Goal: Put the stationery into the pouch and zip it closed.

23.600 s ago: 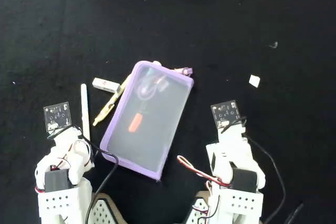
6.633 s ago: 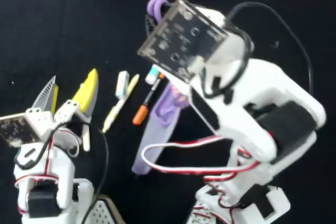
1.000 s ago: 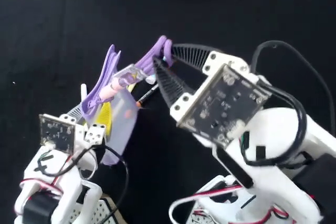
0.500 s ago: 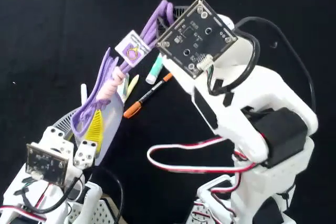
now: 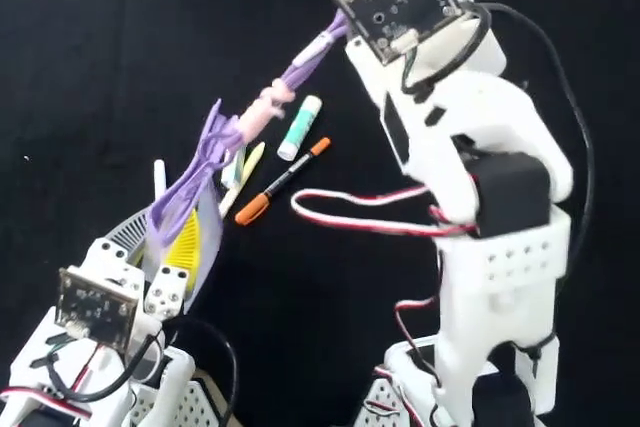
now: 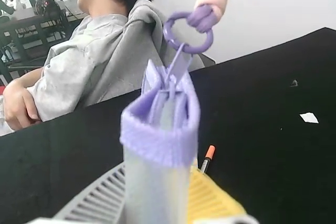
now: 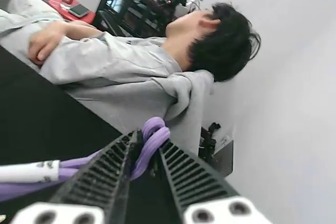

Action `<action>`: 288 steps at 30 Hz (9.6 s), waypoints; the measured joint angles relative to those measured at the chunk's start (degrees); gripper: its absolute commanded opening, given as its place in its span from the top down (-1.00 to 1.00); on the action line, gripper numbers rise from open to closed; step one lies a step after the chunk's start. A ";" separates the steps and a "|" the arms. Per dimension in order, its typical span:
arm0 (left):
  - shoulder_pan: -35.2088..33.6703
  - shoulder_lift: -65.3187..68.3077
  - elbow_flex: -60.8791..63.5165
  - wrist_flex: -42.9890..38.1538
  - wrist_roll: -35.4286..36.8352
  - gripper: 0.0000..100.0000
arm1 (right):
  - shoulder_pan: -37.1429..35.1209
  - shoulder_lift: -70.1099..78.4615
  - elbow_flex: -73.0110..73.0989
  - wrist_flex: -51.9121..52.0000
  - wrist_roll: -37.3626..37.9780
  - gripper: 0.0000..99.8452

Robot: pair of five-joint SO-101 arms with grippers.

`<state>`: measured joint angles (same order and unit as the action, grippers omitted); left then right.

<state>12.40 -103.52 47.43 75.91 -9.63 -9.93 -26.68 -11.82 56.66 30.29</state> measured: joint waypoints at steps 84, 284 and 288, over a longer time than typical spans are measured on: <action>21.45 -0.44 13.63 -25.76 -3.78 0.94 | -23.21 -21.19 2.37 31.21 32.44 0.37; -10.81 122.64 -46.68 -14.33 2.90 0.54 | 25.23 -5.89 28.48 42.81 17.41 0.98; -10.64 125.27 -47.03 -17.14 2.81 0.54 | 25.23 -5.89 28.48 42.81 17.41 0.98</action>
<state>1.76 21.76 0.40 58.77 -6.81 15.30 -32.57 16.66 99.47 47.69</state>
